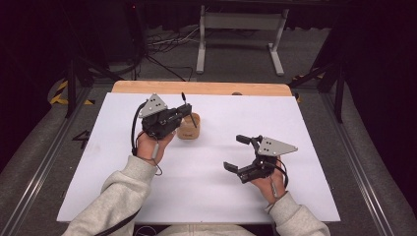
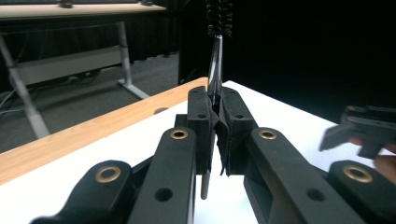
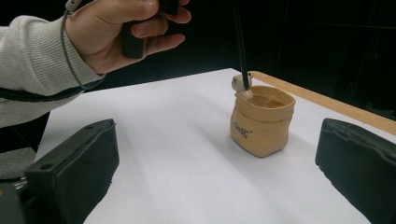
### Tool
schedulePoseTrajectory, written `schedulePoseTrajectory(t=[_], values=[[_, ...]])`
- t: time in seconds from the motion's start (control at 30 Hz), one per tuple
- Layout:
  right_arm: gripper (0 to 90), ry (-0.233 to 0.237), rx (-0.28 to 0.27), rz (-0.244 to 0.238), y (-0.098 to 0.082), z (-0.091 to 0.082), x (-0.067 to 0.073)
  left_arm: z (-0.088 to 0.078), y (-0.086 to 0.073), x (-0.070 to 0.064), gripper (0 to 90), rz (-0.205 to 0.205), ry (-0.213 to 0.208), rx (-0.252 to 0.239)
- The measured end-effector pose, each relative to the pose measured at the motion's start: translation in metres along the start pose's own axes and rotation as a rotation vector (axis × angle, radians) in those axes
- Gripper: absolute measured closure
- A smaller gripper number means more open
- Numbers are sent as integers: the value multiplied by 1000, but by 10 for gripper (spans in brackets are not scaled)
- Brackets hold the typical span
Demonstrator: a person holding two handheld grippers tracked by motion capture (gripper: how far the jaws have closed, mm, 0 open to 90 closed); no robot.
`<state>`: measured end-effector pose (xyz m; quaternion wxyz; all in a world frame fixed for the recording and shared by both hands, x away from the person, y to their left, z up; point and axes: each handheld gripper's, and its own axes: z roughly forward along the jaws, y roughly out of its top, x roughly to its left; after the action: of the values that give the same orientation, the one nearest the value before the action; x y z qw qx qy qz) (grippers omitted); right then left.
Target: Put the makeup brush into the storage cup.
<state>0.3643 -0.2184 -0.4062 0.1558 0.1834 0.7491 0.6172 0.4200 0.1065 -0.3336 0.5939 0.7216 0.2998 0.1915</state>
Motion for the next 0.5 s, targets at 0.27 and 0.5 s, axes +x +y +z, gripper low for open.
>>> schedulePoseTrajectory(t=[0.27,0.5], values=[[0,-2,-1,-4,0,-1,0,4,0,5,843,-10,52,-10],[0,4,-4,-3,-1,1,1,9,2,8,843,-24,107,-11]])
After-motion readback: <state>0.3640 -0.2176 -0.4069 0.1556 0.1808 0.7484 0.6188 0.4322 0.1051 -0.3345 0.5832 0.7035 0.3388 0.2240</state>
